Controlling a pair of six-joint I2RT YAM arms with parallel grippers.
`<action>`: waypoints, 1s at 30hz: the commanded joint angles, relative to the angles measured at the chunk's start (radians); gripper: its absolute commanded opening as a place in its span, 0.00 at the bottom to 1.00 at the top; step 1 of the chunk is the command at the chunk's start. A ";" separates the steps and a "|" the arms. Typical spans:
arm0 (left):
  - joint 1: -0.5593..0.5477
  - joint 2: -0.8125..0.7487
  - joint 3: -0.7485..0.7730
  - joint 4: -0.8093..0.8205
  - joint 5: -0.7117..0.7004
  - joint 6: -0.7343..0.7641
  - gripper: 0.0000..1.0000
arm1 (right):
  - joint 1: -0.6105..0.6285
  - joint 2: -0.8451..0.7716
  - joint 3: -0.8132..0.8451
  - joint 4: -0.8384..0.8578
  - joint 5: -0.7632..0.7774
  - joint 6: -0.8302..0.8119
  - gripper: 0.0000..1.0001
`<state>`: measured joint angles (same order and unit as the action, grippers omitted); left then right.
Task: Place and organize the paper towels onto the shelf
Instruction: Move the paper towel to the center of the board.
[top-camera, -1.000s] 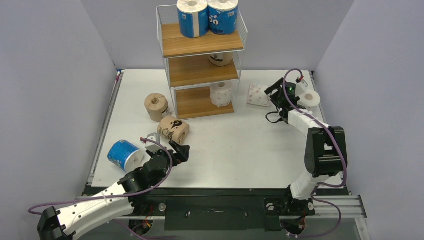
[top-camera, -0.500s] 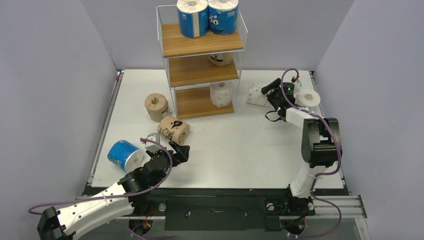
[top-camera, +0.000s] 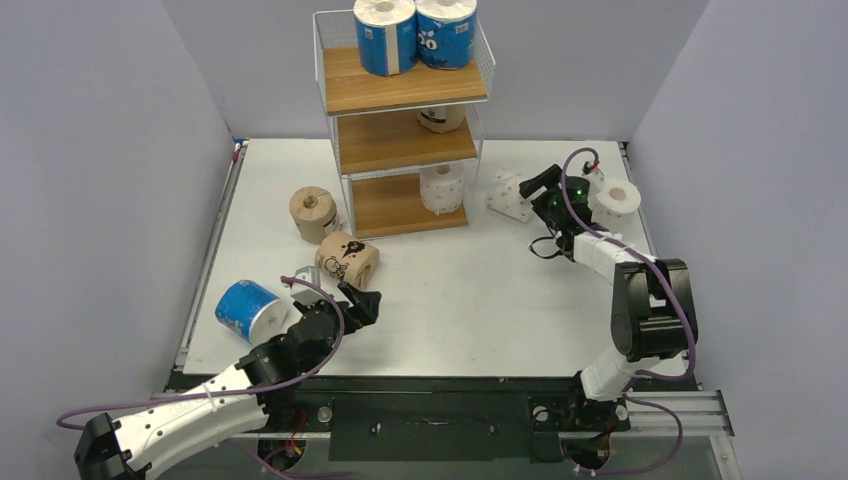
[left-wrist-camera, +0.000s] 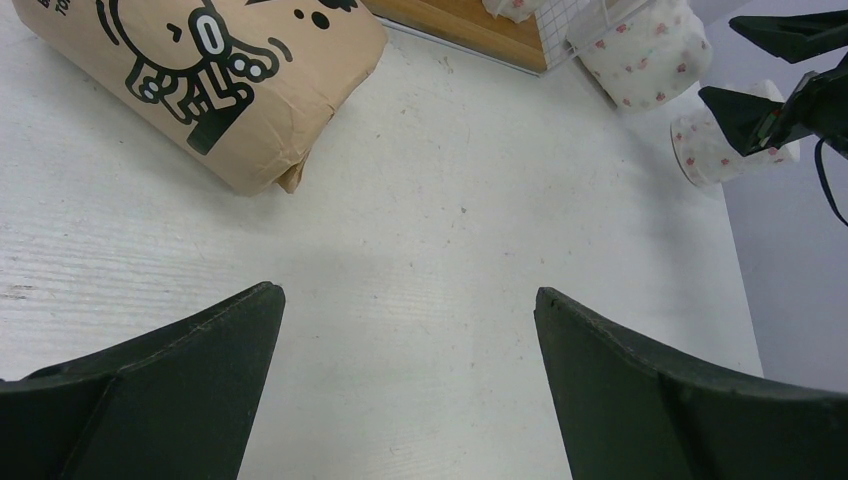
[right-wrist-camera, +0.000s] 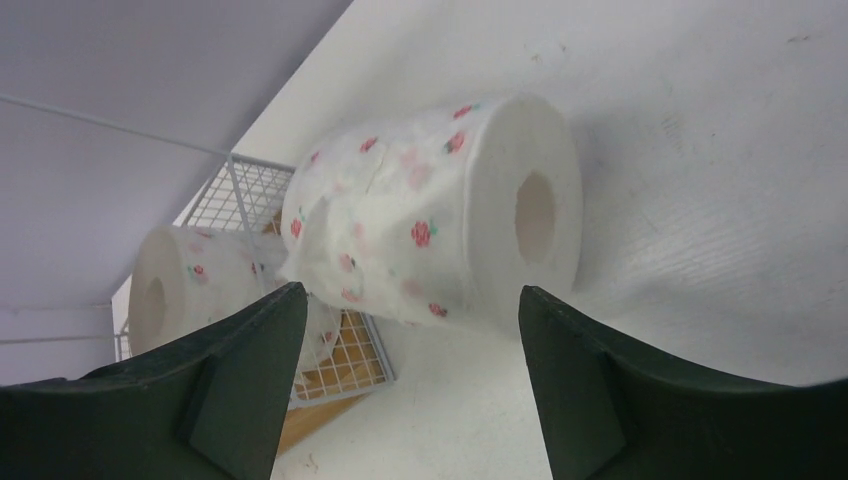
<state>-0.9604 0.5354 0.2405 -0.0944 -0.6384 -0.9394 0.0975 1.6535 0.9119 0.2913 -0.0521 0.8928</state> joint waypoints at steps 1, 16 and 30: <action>0.003 0.001 0.026 0.012 0.014 -0.008 0.96 | -0.041 -0.038 0.024 0.016 0.032 -0.026 0.74; 0.003 0.005 0.025 0.012 -0.011 -0.006 0.96 | -0.052 0.124 0.143 0.035 -0.079 -0.031 0.80; 0.003 0.008 0.013 0.007 -0.008 -0.017 0.96 | -0.047 0.222 0.138 0.134 -0.164 0.004 0.75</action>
<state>-0.9604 0.5533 0.2405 -0.0944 -0.6350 -0.9417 0.0463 1.8439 1.0317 0.3294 -0.1635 0.8780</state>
